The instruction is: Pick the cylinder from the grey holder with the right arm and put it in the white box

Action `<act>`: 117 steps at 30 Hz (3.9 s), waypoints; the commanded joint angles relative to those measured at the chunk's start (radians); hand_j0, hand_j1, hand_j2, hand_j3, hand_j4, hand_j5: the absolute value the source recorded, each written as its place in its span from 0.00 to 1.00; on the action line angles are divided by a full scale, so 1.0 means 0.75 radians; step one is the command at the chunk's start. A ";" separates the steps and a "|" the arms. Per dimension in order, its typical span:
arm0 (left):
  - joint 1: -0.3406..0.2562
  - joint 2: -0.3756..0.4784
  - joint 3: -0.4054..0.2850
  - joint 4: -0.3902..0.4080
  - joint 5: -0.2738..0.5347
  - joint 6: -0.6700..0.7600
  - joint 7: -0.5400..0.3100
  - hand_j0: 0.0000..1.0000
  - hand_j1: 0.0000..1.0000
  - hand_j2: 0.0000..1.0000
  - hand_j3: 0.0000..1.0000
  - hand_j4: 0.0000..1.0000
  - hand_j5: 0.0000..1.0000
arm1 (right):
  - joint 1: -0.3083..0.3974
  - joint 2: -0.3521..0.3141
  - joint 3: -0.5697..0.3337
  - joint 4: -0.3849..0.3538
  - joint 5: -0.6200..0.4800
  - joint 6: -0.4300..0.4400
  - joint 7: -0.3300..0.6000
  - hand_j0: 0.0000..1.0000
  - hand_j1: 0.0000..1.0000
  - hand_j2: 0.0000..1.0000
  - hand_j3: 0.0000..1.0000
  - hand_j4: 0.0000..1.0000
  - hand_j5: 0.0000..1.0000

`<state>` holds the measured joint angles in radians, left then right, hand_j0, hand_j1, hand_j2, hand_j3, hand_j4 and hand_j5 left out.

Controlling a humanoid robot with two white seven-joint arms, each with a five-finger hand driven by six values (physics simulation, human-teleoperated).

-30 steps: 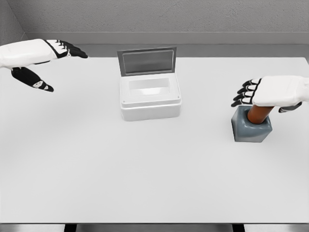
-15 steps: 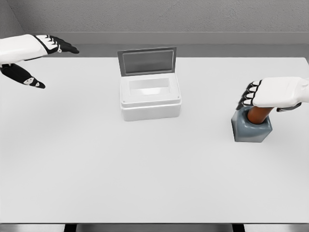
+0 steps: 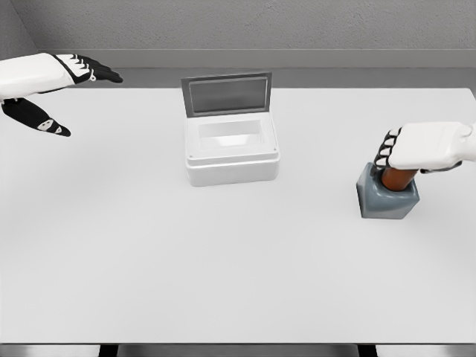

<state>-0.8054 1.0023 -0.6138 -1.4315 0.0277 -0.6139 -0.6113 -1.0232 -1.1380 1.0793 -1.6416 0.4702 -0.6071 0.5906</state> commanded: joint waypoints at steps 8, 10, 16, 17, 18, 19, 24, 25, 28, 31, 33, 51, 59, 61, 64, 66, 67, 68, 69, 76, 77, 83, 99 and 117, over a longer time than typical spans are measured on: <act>0.002 0.003 0.000 0.000 0.010 0.004 0.001 1.00 1.00 1.00 1.00 1.00 1.00 | -0.002 0.000 0.005 -0.024 -0.009 -0.005 0.027 0.67 0.67 0.67 0.67 0.67 0.67; 0.002 -0.001 -0.002 -0.002 0.014 0.004 0.001 1.00 1.00 1.00 1.00 1.00 1.00 | -0.008 -0.002 0.005 -0.024 -0.009 -0.005 0.027 0.63 0.63 0.63 0.63 0.63 0.63; 0.012 -0.001 -0.006 -0.024 0.010 0.004 0.001 1.00 1.00 1.00 1.00 1.00 1.00 | -0.010 -0.004 0.001 -0.024 -0.009 -0.005 0.027 0.53 0.53 0.53 0.53 0.53 0.53; 0.012 -0.009 -0.006 -0.028 0.012 0.004 0.001 1.00 1.00 1.00 1.00 1.00 1.00 | -0.008 -0.004 0.003 -0.024 -0.009 -0.005 0.027 0.52 0.52 0.52 0.52 0.52 0.52; 0.016 -0.013 -0.008 -0.032 0.014 0.004 0.001 1.00 1.00 1.00 1.00 1.00 1.00 | -0.010 -0.004 0.001 -0.024 -0.009 -0.005 0.027 0.49 0.49 0.49 0.49 0.49 0.49; 0.035 -0.013 -0.006 -0.041 0.012 0.004 0.001 1.00 1.00 1.00 1.00 1.00 1.00 | -0.014 -0.002 0.001 -0.024 -0.009 -0.005 0.027 0.49 0.49 0.49 0.49 0.49 0.49; 0.127 -0.007 0.000 -0.045 0.000 0.004 0.001 1.00 1.00 1.00 1.00 1.00 1.00 | -0.031 -0.017 -0.011 -0.059 -0.011 -0.005 0.027 0.49 0.49 0.49 0.49 0.49 0.49; 0.129 -0.007 0.000 -0.045 -0.002 0.004 0.001 1.00 1.00 1.00 1.00 1.00 1.00 | -0.031 -0.019 -0.011 -0.059 -0.013 -0.005 0.027 0.48 0.48 0.48 0.48 0.48 0.48; 0.121 -0.009 0.002 -0.094 -0.002 0.004 0.001 1.00 1.00 1.00 1.00 1.00 1.00 | -0.041 -0.019 -0.013 -0.061 -0.015 -0.005 0.027 0.46 0.46 0.46 0.46 0.46 0.46; 0.123 -0.013 -0.002 -0.106 -0.004 0.004 0.001 1.00 1.00 1.00 1.00 1.00 1.00 | -0.057 -0.019 -0.013 -0.061 -0.015 -0.005 0.027 0.46 0.46 0.46 0.46 0.46 0.46; 0.127 -0.013 0.000 -0.110 -0.006 0.004 0.001 1.00 1.00 1.00 1.00 1.00 1.00 | -0.059 -0.013 -0.016 -0.059 -0.015 -0.005 0.027 0.46 0.46 0.46 0.46 0.46 0.46; 0.131 0.001 0.062 -0.108 -0.090 0.004 0.001 1.00 1.00 1.00 1.00 1.00 1.00 | -0.147 0.151 -0.034 -0.047 -0.011 -0.005 0.027 0.46 0.46 0.46 0.46 0.46 0.46; 0.131 -0.015 0.055 -0.108 -0.090 0.004 0.001 1.00 1.00 1.00 1.00 1.00 1.00 | -0.174 0.259 -0.034 0.027 -0.013 -0.005 0.027 0.46 0.46 0.46 0.46 0.46 0.46; 0.135 -0.017 0.049 -0.106 -0.092 0.004 0.001 1.00 1.00 1.00 1.00 1.00 1.00 | -0.174 0.278 -0.034 0.056 -0.013 -0.005 0.027 0.46 0.46 0.46 0.46 0.46 0.46; 0.145 -0.015 0.055 -0.106 -0.090 0.004 0.001 1.00 1.00 1.00 1.00 1.00 1.00 | -0.180 0.327 -0.034 0.103 -0.013 -0.005 0.027 0.46 0.46 0.46 0.46 0.46 0.46; 0.145 -0.015 0.060 -0.102 -0.092 0.004 0.001 1.00 1.00 1.00 1.00 1.00 1.00 | -0.186 0.335 -0.034 0.119 -0.013 -0.005 0.027 0.46 0.46 0.46 0.46 0.46 0.46; 0.143 -0.017 0.060 -0.100 -0.092 0.004 0.001 1.00 1.00 1.00 1.00 1.00 1.00 | -0.186 0.345 -0.034 0.125 -0.013 -0.005 0.027 0.46 0.46 0.46 0.46 0.46 0.46; 0.141 -0.019 0.060 -0.096 -0.092 0.004 0.001 1.00 1.00 1.00 1.00 1.00 1.00 | -0.186 0.360 -0.034 0.139 -0.013 -0.005 0.027 0.46 0.46 0.46 0.46 0.46 0.46; 0.135 -0.023 0.060 -0.096 -0.102 0.004 0.001 1.00 1.00 1.00 1.00 1.00 1.00 | -0.202 0.380 -0.032 0.154 -0.013 -0.005 0.027 0.46 0.46 0.46 0.46 0.46 0.46; 0.121 -0.060 0.060 -0.059 -0.111 0.004 0.001 1.00 1.00 1.00 1.00 1.00 1.00 | -0.243 0.472 -0.032 0.209 -0.013 -0.005 0.027 0.46 0.46 0.46 0.46 0.46 0.46; 0.121 -0.060 0.060 -0.057 -0.108 0.004 0.001 1.00 1.00 1.00 1.00 1.00 1.00 | -0.245 0.474 -0.032 0.211 -0.013 -0.005 0.027 0.46 0.46 0.46 0.46 0.46 0.46; 0.082 -0.062 0.135 0.025 -0.131 0.004 0.001 1.00 1.00 1.00 1.00 1.00 1.00 | -0.268 0.550 -0.026 0.291 -0.013 -0.005 0.027 0.46 0.46 0.46 0.46 0.46 0.46; -0.063 -0.348 0.139 0.160 -0.360 0.004 0.001 1.00 1.00 1.00 1.00 1.00 1.00 | -0.276 0.709 -0.020 0.467 -0.005 -0.005 0.027 0.46 0.46 0.46 0.46 0.46 0.46; -0.188 -0.477 0.133 0.418 -0.497 0.004 0.001 1.00 1.00 1.00 1.00 1.00 1.00 | -0.299 0.861 -0.032 0.614 -0.001 -0.005 0.027 0.46 0.46 0.46 0.46 0.46 0.46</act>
<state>-0.9465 0.6441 -0.5121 -1.1522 -0.3494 -0.6133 -0.6114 -1.2471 -0.5035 1.0582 -1.1925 0.4716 -0.6134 0.6113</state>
